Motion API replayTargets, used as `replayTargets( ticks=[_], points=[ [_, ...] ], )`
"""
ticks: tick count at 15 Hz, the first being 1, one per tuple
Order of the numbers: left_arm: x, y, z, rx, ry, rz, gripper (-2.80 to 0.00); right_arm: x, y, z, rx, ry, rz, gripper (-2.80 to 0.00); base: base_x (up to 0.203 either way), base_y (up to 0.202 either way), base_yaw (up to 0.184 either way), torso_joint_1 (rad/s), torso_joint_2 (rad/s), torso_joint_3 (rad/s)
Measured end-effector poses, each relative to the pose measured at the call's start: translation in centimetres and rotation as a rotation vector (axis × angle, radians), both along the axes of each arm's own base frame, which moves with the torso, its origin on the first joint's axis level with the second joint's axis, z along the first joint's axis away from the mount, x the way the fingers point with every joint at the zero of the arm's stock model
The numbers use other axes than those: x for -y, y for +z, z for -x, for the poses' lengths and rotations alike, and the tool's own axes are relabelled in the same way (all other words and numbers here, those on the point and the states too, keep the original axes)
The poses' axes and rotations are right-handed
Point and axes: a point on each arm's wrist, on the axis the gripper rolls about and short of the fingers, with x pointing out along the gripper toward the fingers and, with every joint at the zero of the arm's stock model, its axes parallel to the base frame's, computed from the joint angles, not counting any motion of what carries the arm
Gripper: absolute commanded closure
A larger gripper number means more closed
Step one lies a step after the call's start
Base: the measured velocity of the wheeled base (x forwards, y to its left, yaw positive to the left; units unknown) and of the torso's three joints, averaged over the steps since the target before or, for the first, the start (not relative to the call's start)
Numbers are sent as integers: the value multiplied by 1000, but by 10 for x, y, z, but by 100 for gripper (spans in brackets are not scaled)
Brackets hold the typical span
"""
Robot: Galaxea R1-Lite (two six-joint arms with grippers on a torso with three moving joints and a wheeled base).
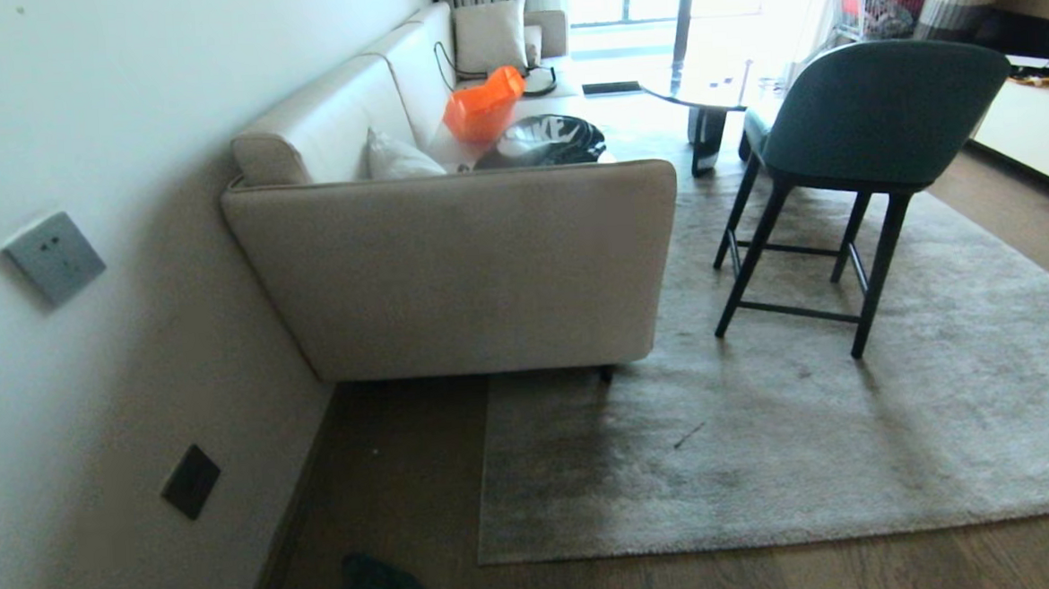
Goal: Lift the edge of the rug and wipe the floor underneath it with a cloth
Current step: Pick up the rag
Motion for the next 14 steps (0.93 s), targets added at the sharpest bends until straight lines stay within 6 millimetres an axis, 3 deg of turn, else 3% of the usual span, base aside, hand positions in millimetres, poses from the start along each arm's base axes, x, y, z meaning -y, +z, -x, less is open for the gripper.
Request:
replayTargets(
  ticks=[14],
  points=[
    [0,0,0,0,0,0,0,0,0,0,0,0,0,0,0,0,0,4,24,25]
  ],
)
